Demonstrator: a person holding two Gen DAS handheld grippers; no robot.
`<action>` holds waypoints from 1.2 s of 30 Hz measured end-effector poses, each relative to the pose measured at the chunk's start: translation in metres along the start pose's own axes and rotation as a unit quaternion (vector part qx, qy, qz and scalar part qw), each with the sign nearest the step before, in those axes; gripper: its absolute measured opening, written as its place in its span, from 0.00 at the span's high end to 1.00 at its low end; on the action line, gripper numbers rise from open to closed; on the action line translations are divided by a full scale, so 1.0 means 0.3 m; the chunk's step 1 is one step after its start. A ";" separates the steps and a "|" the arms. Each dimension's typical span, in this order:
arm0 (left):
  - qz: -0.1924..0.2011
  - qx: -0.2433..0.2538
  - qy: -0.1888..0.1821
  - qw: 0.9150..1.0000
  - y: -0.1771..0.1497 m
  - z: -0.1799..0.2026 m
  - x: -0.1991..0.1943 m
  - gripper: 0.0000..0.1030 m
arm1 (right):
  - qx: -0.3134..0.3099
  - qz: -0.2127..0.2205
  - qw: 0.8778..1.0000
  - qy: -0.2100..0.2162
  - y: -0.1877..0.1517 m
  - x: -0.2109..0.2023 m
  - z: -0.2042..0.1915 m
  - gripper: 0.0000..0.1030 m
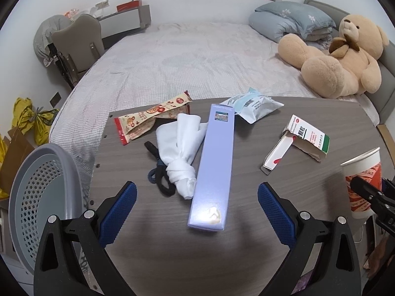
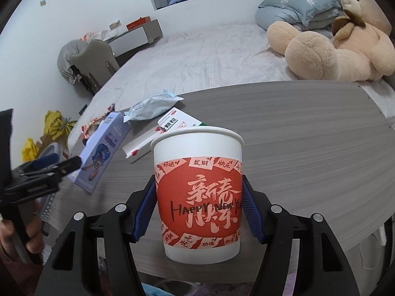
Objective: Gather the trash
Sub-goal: 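Grasp the red paper cup with the right gripper while the left gripper grasps the lavender box, then lift the lavender box with the left gripper while the right gripper holds the cup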
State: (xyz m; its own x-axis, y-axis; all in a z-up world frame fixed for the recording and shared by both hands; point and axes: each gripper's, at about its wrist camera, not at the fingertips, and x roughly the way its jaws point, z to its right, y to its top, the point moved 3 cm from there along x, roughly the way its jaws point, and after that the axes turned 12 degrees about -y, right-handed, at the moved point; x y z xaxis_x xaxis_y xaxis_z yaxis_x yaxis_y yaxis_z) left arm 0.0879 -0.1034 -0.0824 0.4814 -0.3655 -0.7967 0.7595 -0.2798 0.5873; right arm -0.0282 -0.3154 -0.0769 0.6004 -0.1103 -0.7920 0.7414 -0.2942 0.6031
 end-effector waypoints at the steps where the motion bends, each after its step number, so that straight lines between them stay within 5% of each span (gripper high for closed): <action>1: -0.002 0.002 0.001 1.000 0.001 0.005 0.011 0.07 | 0.002 0.000 1.000 0.003 -0.002 0.001 -0.001 0.40; 18: -0.038 0.034 -0.004 0.999 0.002 0.060 0.115 0.68 | 0.027 -0.005 0.999 0.038 -0.030 0.020 -0.006 0.40; 32: -0.065 0.070 -0.041 0.995 -0.110 0.037 0.018 0.66 | 0.015 -0.001 0.999 0.037 -0.032 -0.009 -0.051 0.40; 36: -0.050 0.066 -0.041 0.996 -0.120 0.020 -0.024 0.38 | 0.008 -0.002 0.999 0.039 -0.035 -0.014 -0.075 0.40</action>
State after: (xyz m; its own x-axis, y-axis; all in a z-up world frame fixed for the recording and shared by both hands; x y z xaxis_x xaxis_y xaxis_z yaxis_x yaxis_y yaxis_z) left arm 0.0547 -0.0960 -0.0970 0.3648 -0.3997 -0.8409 0.7348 -0.4310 0.5237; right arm -0.0318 -0.2904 -0.0778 0.6196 -0.0349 -0.7841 0.7392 -0.3100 0.5979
